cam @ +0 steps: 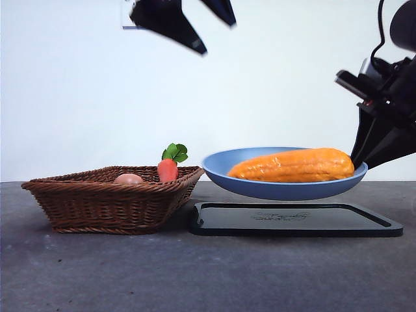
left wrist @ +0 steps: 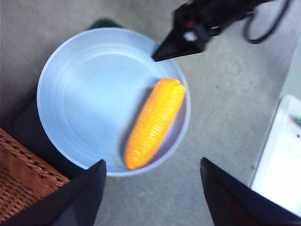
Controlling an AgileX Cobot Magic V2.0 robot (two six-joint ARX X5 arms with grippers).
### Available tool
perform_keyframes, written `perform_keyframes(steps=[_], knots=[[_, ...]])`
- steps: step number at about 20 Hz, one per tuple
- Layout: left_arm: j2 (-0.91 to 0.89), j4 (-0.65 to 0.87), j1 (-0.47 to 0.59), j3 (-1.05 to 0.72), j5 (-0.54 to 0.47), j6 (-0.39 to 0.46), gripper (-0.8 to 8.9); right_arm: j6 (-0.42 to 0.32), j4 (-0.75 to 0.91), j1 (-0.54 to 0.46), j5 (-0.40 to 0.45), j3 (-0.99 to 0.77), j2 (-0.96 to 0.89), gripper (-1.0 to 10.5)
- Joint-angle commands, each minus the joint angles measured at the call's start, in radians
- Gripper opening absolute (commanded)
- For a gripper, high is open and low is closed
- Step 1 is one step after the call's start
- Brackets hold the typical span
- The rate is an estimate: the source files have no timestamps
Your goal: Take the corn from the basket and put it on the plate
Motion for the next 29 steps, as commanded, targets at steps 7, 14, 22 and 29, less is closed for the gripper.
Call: perform_keyframes(steps=[7,14,22,29], knots=[[-0.126,0.005,-0.005,0.022,-0.001,-0.029,3.26,-0.072,-0.064,-0.003,0.027,0.241,0.274,0.0],[-0.154,0.005,-0.005,0.022,-0.001,-0.048,3.26,-0.102,-0.037,-0.007,0.068,0.241,0.316,0.0],[-0.154,0.005,-0.005,0.022,-0.001,-0.052,3.26,-0.126,-0.064,-0.01,0.047,0.242,0.288,2.4],[-0.154,0.005,-0.005,0.022,-0.001,-0.053,3.26,-0.187,-0.221,-0.032,0.094,0.242,0.019,2.4]])
